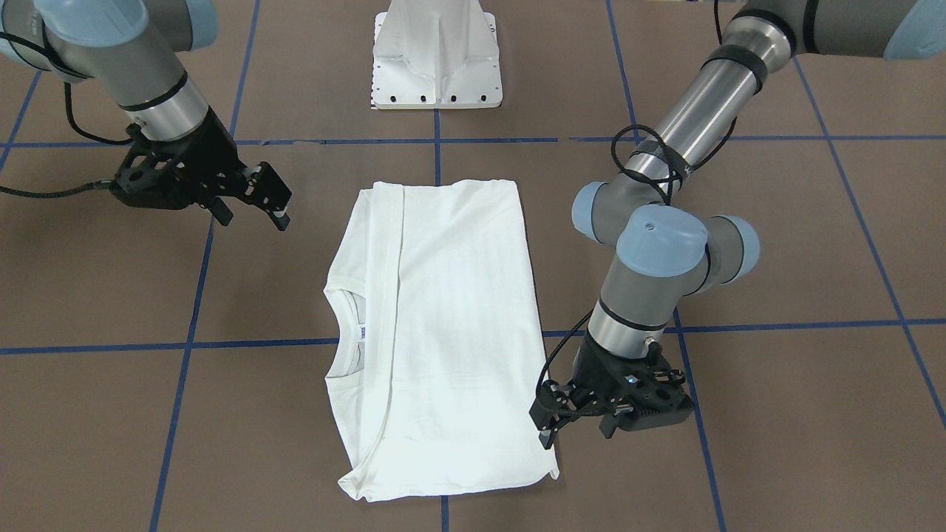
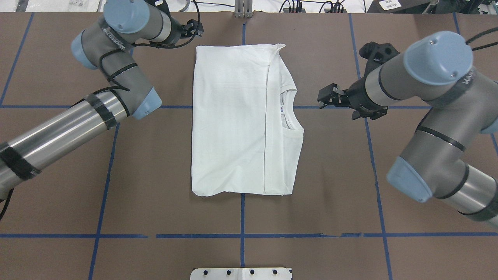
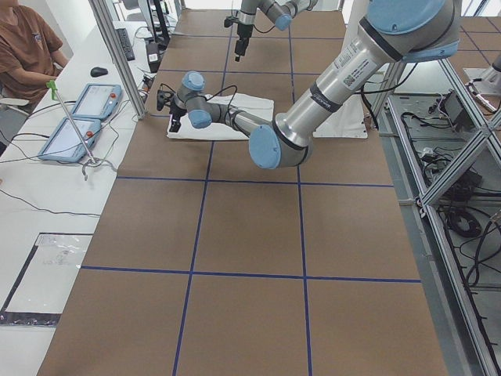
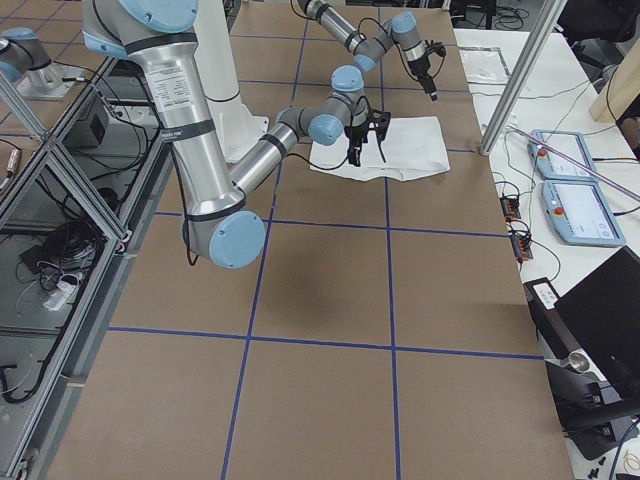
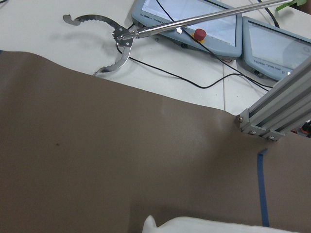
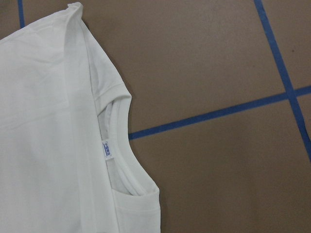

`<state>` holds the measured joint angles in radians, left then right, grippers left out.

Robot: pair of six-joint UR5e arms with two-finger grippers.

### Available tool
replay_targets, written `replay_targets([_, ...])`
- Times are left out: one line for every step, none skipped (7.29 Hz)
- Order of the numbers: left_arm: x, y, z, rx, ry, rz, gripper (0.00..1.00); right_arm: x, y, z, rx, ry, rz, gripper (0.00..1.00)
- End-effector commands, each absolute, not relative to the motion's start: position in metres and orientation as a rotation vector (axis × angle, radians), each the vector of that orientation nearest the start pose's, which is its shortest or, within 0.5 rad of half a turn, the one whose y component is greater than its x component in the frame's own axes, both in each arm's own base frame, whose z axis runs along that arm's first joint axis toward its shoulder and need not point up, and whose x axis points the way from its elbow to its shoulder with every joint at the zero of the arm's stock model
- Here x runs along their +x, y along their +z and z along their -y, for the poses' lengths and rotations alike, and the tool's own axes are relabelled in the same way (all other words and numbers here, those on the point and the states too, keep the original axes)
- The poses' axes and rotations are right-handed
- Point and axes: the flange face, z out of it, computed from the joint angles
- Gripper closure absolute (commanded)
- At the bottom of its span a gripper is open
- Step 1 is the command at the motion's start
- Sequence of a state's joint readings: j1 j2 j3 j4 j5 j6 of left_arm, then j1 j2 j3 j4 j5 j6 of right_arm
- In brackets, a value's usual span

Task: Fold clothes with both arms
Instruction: 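Release the shirt with the left gripper while the right gripper moves over it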

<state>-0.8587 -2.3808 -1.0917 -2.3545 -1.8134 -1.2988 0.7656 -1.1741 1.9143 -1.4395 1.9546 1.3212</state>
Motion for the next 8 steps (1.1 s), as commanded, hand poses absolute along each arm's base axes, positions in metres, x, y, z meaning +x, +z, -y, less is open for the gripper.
replay_targets([0.396, 0.302, 0.617, 0.339, -0.338, -1.09, 0.0, -0.416, 0.244, 0.53, 0.164, 0.244, 0.791, 0.0])
replay_targets([0.377, 0.302, 0.594, 0.348, -0.32, -1.09, 0.0, -0.455, 0.229, 0.564, 0.147, 0.248, 0.756, 0.0])
replay_targets([0.361, 0.313, 0.569, 0.349, -0.309, -1.093, 0.0, -0.497, 0.211, 0.587, 0.162, 0.232, 0.711, 0.0])
replay_targets([0.349, 0.33, 0.549, 0.332, -0.286, -1.093, 0.0, -0.531, 0.202, 0.595, 0.175, 0.213, 0.665, 0.0])
replay_targets([0.342, 0.345, 0.536, 0.289, -0.256, -1.098, 0.0, -0.554, 0.201, 0.596, 0.182, 0.202, 0.628, 0.0])
replay_targets([0.339, 0.353, 0.53, 0.281, -0.254, -1.096, 0.0, -0.573, 0.206, 0.597, 0.223, 0.203, 0.596, 0.0])
replay_targets([0.337, 0.354, 0.529, 0.282, -0.255, -1.096, 0.0, -0.582, 0.218, 0.609, 0.259, 0.216, 0.568, 0.0])
replay_targets([0.337, 0.354, 0.529, 0.281, -0.254, -1.097, 0.0, -0.586, 0.232, 0.618, 0.286, 0.207, 0.549, 0.0])
